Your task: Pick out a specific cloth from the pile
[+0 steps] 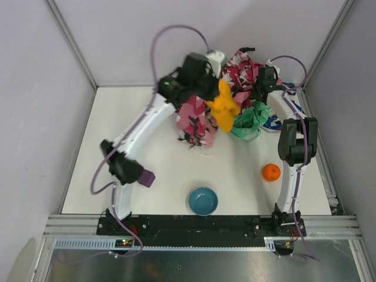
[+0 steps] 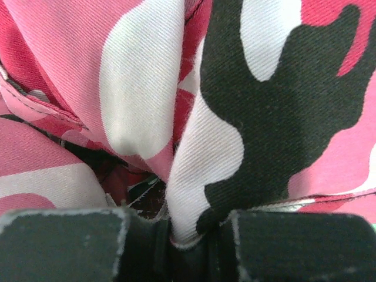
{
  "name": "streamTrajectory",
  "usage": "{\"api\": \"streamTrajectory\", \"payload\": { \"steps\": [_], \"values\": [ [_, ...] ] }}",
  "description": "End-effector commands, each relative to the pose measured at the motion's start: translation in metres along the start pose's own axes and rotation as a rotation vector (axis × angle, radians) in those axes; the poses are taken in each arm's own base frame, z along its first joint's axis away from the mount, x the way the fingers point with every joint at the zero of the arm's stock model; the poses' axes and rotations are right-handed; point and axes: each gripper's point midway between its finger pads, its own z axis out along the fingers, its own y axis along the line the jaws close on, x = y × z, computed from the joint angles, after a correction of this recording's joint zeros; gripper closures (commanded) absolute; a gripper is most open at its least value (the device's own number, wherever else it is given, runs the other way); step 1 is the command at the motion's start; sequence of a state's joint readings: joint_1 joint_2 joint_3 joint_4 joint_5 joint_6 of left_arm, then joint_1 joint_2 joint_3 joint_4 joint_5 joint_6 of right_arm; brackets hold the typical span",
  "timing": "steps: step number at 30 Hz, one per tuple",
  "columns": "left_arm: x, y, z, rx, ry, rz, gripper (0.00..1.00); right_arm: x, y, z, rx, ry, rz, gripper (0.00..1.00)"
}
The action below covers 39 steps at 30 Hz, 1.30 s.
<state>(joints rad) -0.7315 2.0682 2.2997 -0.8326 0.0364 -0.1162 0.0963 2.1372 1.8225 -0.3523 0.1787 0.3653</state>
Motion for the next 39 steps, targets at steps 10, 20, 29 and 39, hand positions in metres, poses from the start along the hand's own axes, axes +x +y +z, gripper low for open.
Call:
{"api": "streamTrajectory", "payload": {
  "steps": [10,20,29,39],
  "values": [
    [-0.200,0.055,-0.324,-0.319,-0.868,0.017,0.99,0.030,-0.016,0.005,0.096,0.111,-0.045,0.82],
    [-0.176,0.218,-0.357,-0.916,-0.845,-0.152,0.99,0.006,-0.016,-0.002,0.101,0.072,-0.083,0.72],
    [-0.044,0.327,-0.249,-0.997,-0.493,-0.404,0.99,-0.021,-0.012,-0.034,0.071,0.027,-0.136,0.48],
    [0.154,0.370,-0.151,-0.975,-0.109,-0.779,0.99,-0.093,-0.004,-0.147,-0.004,-0.193,-0.089,0.01]
  ]
}}
